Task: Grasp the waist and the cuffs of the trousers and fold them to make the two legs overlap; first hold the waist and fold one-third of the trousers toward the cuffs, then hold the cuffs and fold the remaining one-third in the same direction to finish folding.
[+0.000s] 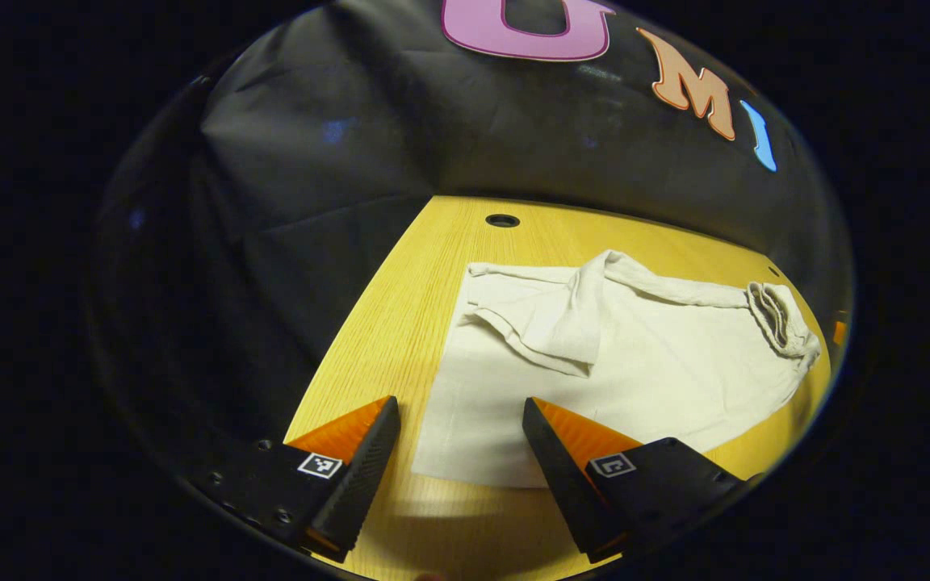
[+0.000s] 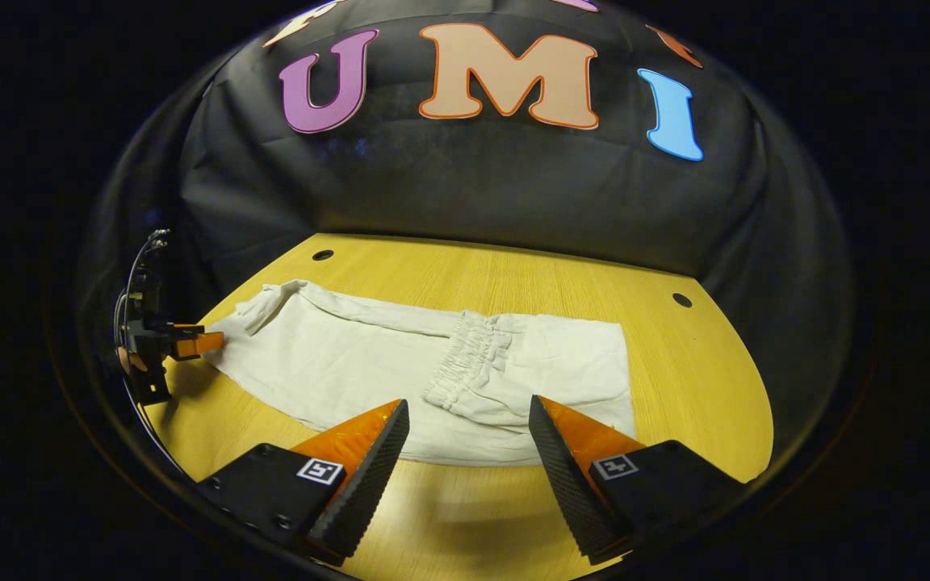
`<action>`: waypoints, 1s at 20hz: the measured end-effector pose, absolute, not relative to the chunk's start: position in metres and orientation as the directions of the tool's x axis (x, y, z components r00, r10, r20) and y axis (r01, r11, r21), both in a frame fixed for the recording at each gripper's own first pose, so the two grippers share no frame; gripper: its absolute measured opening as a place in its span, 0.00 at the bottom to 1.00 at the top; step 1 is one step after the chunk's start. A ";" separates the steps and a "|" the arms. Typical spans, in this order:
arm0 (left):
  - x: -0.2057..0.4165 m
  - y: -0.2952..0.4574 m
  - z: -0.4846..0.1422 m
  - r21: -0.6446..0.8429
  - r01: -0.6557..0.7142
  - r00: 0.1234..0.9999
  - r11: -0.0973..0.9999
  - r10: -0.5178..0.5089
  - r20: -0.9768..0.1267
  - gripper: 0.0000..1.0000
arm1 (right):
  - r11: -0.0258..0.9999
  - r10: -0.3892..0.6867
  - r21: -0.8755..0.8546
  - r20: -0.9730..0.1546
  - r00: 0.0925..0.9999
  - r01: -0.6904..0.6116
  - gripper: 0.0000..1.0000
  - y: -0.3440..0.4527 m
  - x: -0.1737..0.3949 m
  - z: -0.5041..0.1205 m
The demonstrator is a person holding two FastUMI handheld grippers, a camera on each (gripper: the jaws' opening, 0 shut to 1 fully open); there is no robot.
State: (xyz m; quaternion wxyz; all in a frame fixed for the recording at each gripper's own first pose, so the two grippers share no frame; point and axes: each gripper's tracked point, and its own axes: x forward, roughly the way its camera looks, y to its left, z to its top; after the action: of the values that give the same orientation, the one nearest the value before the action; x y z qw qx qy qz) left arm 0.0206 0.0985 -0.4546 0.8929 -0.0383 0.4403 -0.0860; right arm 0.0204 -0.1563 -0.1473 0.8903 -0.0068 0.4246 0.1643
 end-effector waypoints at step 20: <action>0.027 0.052 -0.430 -0.246 0.075 0.566 0.966 -0.244 -0.787 0.00 | 0.934 0.317 0.136 -0.738 0.596 -0.330 0.98 -0.184 0.019 -0.144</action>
State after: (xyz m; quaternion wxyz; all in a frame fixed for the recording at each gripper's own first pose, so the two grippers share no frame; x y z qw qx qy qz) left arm 0.0270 0.0523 -0.4302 0.8801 -0.0927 0.4567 -0.0906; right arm 0.0187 -0.1843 -0.1437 0.8932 -0.0074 0.4114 0.1811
